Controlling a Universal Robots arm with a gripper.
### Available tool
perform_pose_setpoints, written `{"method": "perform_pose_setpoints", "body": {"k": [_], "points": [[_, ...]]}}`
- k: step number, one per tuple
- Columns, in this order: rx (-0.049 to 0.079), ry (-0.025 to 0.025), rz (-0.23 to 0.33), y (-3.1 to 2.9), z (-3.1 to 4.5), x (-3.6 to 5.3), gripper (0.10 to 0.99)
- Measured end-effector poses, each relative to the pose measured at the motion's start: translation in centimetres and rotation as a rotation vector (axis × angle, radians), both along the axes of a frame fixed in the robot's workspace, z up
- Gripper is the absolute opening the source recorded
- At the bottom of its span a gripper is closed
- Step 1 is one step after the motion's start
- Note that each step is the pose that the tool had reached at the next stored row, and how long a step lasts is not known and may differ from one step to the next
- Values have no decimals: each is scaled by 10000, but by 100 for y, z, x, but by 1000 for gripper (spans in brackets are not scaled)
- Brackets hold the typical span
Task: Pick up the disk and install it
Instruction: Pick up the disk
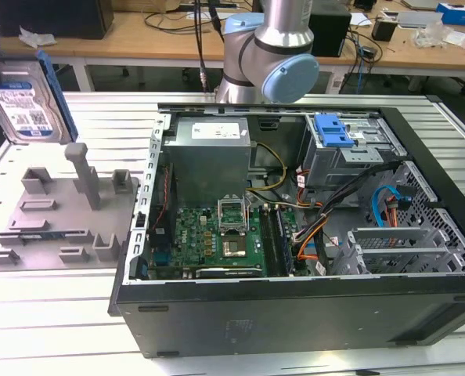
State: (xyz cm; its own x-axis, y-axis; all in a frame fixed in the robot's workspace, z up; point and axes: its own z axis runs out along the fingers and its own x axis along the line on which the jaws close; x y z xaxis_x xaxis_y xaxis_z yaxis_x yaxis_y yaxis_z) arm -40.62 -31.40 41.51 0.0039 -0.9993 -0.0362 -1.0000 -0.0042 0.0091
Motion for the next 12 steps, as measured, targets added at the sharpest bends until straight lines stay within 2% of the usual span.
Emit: {"method": "perform_pose_setpoints", "body": {"k": [6, 8, 9, 11, 12], "points": [[16, 1, 1, -2, 318, 9, 365], [27, 1, 1, -5, 457, 15, 365], [39, 0, 0, -8, 556, 20, 365], [53, -1, 1, -15, 652, 24, 365], [56, 1, 1, -19, 677, 26, 365]]}}
